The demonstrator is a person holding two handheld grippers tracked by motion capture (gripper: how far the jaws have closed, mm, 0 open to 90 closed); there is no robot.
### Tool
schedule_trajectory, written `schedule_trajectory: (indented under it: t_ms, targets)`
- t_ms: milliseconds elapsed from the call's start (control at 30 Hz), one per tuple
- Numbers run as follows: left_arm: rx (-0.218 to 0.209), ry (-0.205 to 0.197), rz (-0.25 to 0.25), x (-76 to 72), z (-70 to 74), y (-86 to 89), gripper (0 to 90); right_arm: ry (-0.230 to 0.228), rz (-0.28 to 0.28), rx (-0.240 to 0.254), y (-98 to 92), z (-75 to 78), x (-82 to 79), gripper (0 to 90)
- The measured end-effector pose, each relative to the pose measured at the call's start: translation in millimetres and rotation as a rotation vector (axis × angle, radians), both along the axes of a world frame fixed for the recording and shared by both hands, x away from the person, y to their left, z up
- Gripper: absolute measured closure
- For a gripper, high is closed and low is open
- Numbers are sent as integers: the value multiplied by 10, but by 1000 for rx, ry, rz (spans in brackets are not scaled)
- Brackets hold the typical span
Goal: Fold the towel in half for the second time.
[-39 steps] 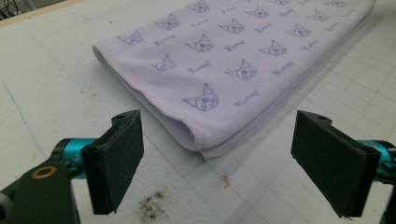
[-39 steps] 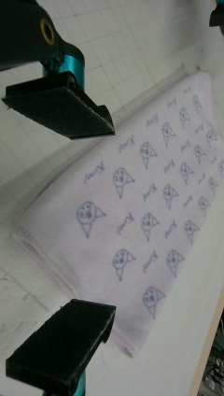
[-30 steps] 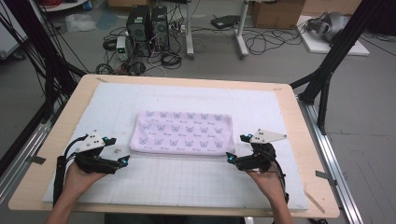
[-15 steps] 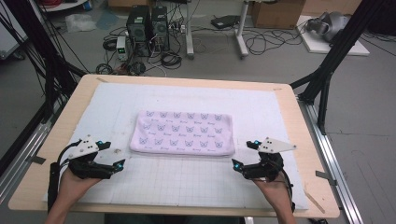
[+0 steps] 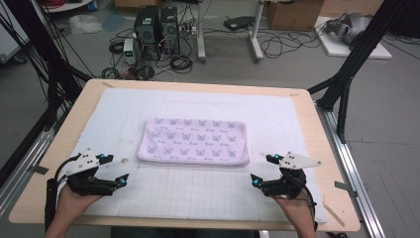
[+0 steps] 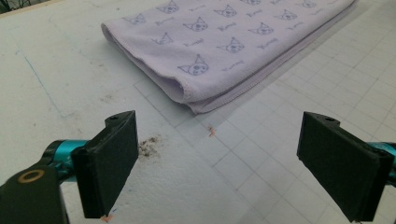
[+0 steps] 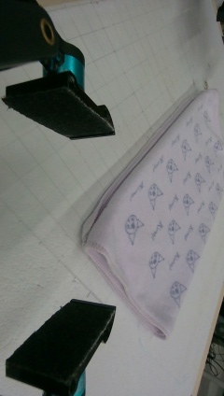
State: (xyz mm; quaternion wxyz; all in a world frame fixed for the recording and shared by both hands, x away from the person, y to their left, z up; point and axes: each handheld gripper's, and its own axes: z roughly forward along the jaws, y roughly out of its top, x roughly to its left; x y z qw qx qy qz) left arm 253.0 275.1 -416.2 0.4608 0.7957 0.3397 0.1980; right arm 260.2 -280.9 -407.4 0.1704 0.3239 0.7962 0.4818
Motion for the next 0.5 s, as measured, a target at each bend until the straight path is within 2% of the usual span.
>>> schedule_trajectory:
  t_ms: [233, 500]
  targets:
    - [11, -2, -8, -51, -8, -10, 133, 6, 2, 7, -46, -35, -84, 114]
    - [10, 0, -8, -50, -19, -20, 133, 11, 9, 4, -40, -52, -84, 114]
